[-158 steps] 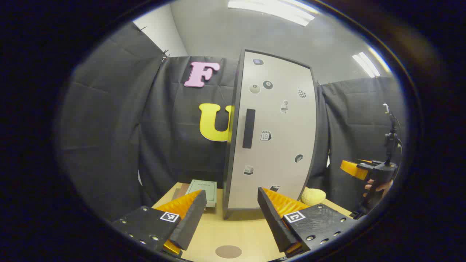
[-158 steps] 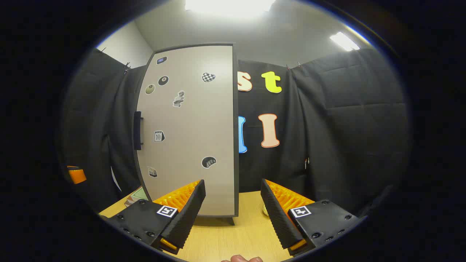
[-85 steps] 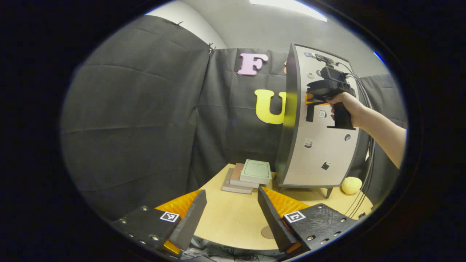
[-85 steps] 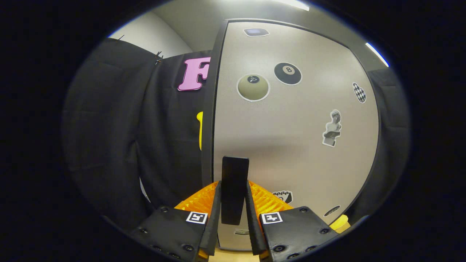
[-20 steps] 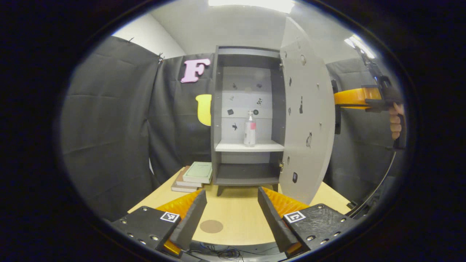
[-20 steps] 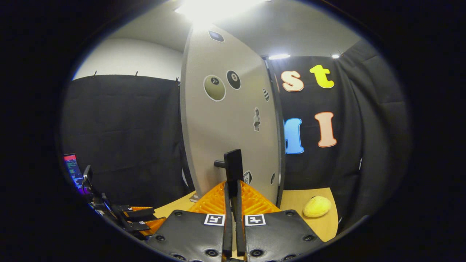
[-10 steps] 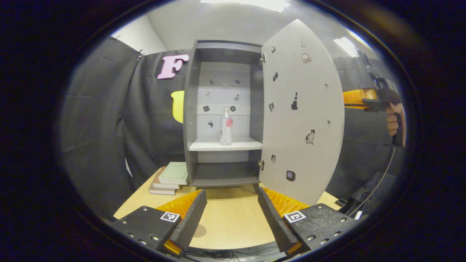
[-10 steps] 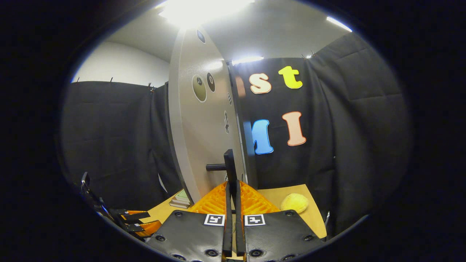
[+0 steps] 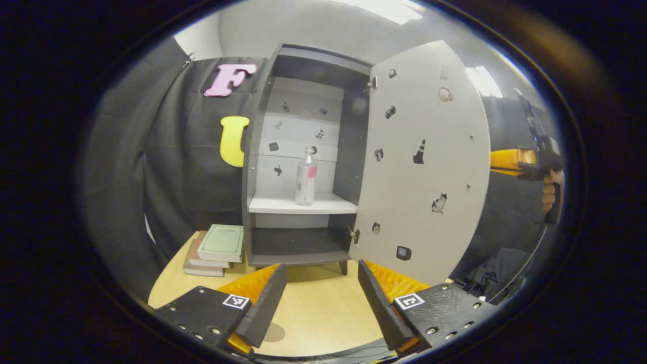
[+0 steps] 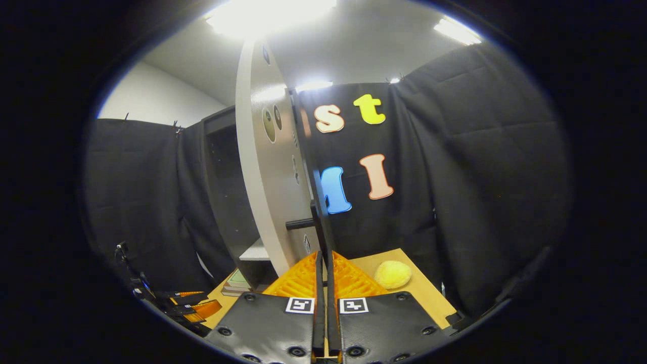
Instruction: Open the cabinet door with the right hand, grasp the bottle in the cabinet with the left hand and place it on the coaster, then close the cabinet door with the right hand.
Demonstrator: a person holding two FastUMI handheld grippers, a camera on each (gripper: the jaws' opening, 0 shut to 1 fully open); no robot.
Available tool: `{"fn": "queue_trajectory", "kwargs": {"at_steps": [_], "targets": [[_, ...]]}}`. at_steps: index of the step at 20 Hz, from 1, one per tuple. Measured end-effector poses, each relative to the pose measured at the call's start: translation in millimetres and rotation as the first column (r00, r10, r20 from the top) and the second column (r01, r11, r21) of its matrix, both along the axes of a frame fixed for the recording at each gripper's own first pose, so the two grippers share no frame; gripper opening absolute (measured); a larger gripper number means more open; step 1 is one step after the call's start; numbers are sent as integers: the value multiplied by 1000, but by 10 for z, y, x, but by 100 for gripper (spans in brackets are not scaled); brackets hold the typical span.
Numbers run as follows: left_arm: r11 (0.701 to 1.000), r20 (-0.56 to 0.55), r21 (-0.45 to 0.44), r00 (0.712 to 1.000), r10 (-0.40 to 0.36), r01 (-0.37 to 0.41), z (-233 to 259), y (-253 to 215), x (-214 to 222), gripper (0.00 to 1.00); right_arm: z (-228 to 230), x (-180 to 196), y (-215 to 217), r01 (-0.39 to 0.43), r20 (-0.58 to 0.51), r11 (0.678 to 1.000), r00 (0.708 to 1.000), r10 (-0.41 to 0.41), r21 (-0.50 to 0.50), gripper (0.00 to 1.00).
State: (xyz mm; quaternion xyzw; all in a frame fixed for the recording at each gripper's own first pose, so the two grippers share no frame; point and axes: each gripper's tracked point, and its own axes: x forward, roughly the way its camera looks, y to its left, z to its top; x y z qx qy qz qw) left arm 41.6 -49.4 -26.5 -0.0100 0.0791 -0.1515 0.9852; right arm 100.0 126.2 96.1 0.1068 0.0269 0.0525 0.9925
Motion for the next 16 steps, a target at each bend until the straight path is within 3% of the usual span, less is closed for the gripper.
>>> {"fn": "queue_trajectory", "kwargs": {"at_steps": [4, 8, 12, 15, 16], "targets": [[998, 35, 8, 997, -67, 67, 74, 163, 199, 89, -149, -305, -141, 133, -71, 990, 989, -129, 54, 3], [997, 42, 0, 996, -83, 83, 38, 286, 288, 86, -106, -462, -420, 274, -105, 959, 958, -266, 70, 2], [996, 60, -18, 994, -87, 89, 117, 395, 317, 88, 108, -473, -764, 392, -54, 920, 919, -391, 7, 2], [996, 69, -31, 995, -76, 78, 197, 511, 364, 86, 276, -353, -934, 429, -8, 903, 903, -429, -6, 0], [997, 72, -31, 995, -69, 71, 235, 550, 417, 88, 308, -267, -987, 440, 1, 898, 898, -440, -6, 6]]}}
